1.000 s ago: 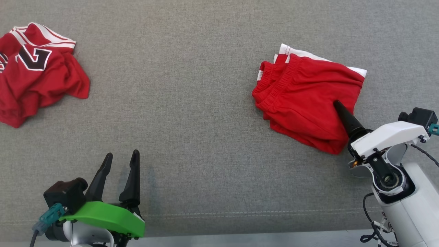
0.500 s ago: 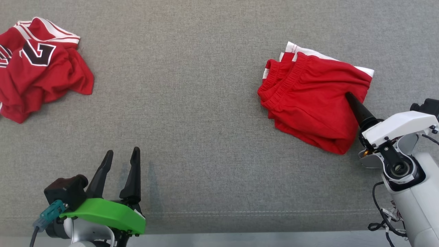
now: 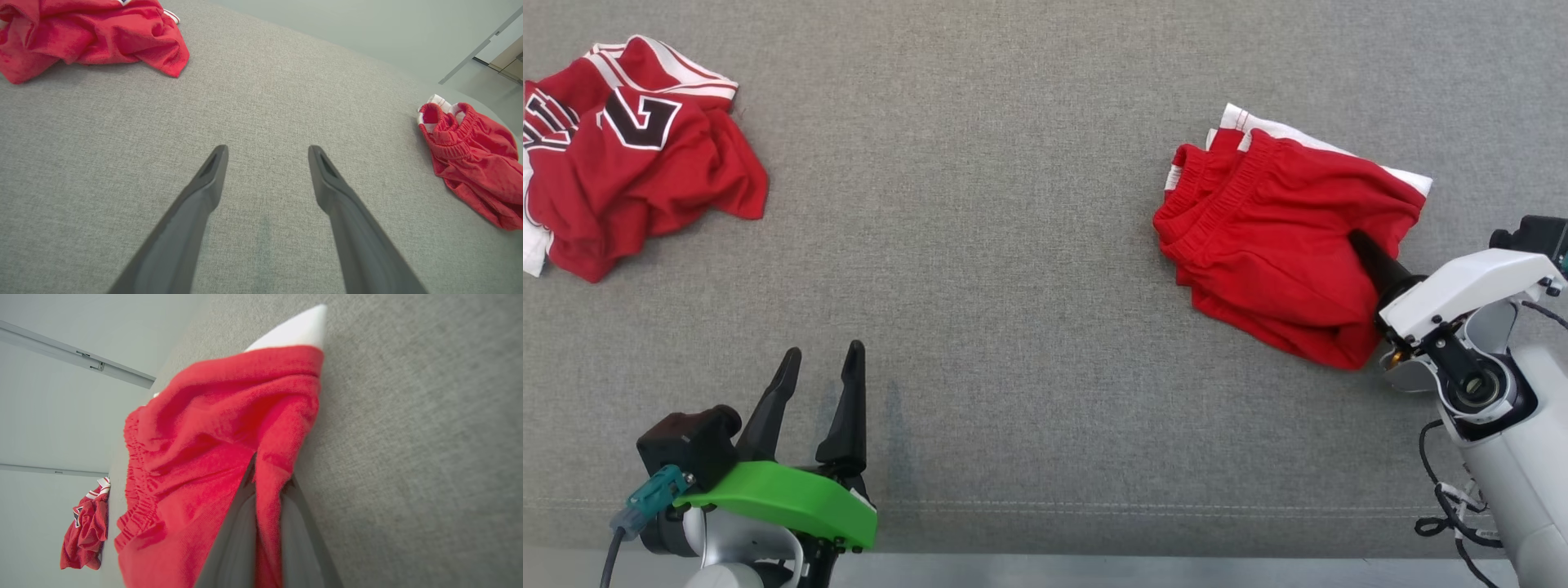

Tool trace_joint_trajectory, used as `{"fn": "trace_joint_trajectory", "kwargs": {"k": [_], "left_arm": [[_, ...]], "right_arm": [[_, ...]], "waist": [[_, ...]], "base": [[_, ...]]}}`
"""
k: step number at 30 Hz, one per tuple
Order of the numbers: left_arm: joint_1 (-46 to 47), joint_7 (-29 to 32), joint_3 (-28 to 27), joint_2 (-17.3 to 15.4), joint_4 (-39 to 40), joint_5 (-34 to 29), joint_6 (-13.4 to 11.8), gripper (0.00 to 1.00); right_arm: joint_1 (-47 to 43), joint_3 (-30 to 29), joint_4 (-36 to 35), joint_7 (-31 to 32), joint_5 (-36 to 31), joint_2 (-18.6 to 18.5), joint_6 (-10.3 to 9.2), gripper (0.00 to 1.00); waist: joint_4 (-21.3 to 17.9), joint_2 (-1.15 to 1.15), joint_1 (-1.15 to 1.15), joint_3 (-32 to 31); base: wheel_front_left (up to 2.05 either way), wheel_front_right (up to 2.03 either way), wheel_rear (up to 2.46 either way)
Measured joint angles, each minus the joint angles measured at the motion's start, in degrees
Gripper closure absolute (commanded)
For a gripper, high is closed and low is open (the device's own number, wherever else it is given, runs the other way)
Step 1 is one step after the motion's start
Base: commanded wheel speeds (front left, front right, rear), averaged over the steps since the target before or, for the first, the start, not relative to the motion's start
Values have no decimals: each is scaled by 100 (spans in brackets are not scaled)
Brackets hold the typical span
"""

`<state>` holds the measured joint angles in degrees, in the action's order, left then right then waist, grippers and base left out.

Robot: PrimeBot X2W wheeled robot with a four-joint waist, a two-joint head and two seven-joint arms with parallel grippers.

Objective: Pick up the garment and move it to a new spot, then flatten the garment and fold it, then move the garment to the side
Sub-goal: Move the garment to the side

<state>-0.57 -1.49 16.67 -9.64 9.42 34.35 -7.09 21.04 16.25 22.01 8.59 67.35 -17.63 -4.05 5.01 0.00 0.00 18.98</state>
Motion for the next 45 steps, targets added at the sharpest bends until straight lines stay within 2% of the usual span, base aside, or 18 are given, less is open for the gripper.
{"fn": "trace_joint_trajectory", "kwargs": {"k": [8,15,24,29,33,45], "left_arm": [[16,45,103,26,-8,1,21,0],[196,245,584,148,130,0,205,0],[366,301,730,219,427,-24,298,0],[449,134,391,196,603,-96,270,0],[450,85,203,124,623,-144,243,0],[438,159,5,-209,693,-331,202,0]], "right_arm": [[446,92,-16,347,-352,-667,-1,100],[1185,91,-14,742,-521,-1123,-67,100],[2060,-59,87,1013,-701,-1422,-213,100],[2315,-170,320,1062,-708,-1439,-259,100],[2470,-187,434,1037,-709,-1294,-259,100],[2551,-230,829,727,-709,-1006,-259,100]], "waist": [[139,0,0,19],[298,0,0,136],[422,0,0,500],[487,0,0,794],[436,0,1,930],[-197,0,1,1010]], "base": [[0,0,0],[0,0,0],[0,0,0],[0,0,0],[0,0,0],[0,0,0]]}}
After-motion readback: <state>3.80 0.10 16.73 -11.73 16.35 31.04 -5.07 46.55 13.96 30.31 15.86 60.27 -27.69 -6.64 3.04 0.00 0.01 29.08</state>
